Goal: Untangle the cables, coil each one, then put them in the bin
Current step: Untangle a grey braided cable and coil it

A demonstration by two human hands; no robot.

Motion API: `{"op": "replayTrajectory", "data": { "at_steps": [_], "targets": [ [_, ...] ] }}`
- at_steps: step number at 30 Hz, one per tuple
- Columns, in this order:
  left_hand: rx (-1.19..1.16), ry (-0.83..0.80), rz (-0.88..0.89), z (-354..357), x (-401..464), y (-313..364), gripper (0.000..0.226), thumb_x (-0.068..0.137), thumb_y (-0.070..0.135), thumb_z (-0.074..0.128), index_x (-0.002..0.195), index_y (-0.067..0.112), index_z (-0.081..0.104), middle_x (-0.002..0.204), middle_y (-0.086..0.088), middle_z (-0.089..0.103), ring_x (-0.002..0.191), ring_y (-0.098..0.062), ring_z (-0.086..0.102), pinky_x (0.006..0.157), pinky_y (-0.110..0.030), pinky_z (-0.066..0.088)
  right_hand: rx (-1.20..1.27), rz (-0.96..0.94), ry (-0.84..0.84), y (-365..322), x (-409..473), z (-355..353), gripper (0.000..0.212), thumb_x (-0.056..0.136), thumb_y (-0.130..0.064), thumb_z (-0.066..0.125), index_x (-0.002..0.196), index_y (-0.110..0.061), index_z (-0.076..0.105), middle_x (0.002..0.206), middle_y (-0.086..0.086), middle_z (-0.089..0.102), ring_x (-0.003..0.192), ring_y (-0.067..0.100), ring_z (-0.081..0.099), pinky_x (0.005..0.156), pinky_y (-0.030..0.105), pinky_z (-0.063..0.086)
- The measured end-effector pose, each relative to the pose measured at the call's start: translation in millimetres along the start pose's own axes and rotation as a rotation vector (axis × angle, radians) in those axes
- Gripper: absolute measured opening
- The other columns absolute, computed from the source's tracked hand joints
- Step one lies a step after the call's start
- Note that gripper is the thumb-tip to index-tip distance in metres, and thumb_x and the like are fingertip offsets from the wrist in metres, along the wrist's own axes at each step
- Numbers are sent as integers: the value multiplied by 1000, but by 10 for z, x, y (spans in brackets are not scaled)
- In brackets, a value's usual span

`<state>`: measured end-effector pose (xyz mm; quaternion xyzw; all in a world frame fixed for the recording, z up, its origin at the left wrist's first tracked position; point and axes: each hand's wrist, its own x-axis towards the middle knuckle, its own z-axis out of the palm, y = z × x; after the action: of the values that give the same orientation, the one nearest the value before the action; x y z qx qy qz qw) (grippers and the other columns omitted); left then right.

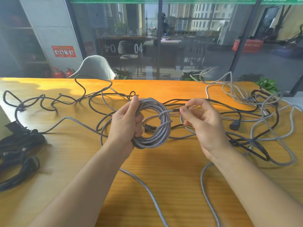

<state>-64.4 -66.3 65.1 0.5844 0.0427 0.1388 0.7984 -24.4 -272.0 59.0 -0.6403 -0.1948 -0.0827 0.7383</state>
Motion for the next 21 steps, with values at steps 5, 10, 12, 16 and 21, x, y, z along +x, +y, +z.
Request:
{"op": "replayTrajectory", "data": {
  "at_steps": [5, 10, 12, 16, 21],
  "targets": [
    [-73, -14, -48, -15, 9, 0, 28, 102, 49, 57, 93, 25, 69, 66, 4, 32, 53, -11, 20, 47, -25, 17, -358, -170, -44, 85, 43, -84, 11, 91, -32, 77, 90, -22, 73, 91, -8, 77, 91, 14, 72, 81, 33, 57],
    [-80, -61, -35, 7, -8, 17, 28, 103, 49, 56, 100, 25, 70, 66, 4, 31, 49, -10, 22, 43, -22, 19, -577, -298, -25, 96, 20, -93, 14, 95, -33, 75, 92, -20, 79, 86, -12, 75, 82, 15, 69, 71, 33, 55],
    [-58, -77, -25, 19, -23, 24, 30, 104, 48, 54, 97, 27, 74, 66, 4, 31, 50, -10, 21, 45, -24, 17, -643, -345, -2, 95, 18, -91, 16, 95, -35, 73, 92, -20, 80, 85, -14, 73, 77, 14, 65, 67, 31, 52],
    [-3, -74, 22, 55, -46, 43, 31, 105, 46, 53, 98, 29, 78, 67, 1, 30, 54, -14, 19, 51, -32, 15, -812, -396, 39, 127, 6, -70, 16, 97, -33, 71, 99, -23, 83, 85, -14, 71, 73, 9, 61, 64, 27, 47],
    [96, -108, 121, 109, -98, 37, 32, 105, 43, 53, 109, 22, 76, 71, -12, 25, 58, -26, 16, 51, -37, 17, -621, -86, -7, 151, -27, 13, 22, 104, -26, 62, 115, -22, 80, 89, -14, 78, 84, 0, 71, 75, 15, 52]
  ]
}}
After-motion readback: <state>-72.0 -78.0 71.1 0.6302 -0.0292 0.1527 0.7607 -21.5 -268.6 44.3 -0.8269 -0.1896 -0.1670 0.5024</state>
